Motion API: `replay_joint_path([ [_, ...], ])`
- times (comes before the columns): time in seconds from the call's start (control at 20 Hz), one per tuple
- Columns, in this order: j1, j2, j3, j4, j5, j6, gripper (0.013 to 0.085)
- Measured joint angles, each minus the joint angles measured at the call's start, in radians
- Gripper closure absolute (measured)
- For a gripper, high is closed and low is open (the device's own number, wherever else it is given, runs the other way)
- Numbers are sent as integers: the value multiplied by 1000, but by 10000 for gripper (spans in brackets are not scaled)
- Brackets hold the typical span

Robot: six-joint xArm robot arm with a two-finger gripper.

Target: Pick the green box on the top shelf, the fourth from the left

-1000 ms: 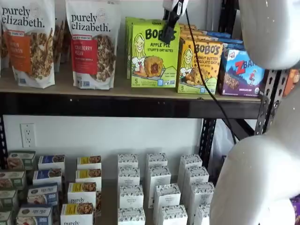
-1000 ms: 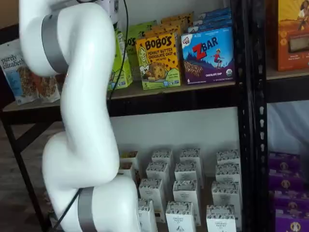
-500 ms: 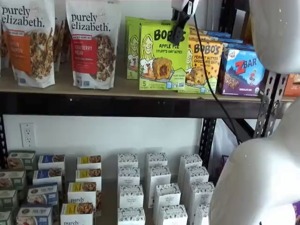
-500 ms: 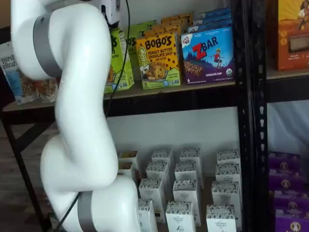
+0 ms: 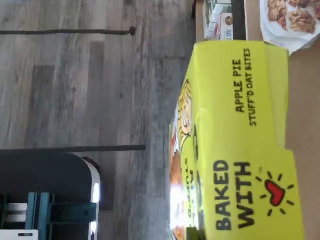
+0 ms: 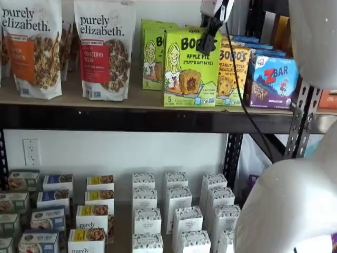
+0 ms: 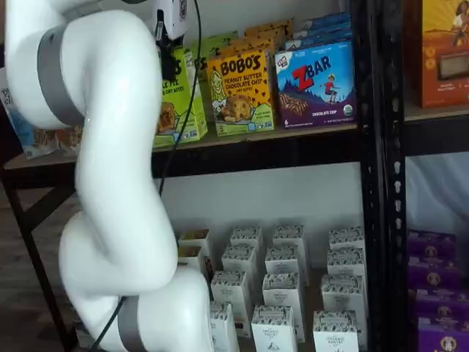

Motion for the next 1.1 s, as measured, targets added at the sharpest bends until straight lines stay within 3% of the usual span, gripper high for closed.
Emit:
replay_joint_path([
  [1.1,-59,-112,150,-4,-26,-68,730],
])
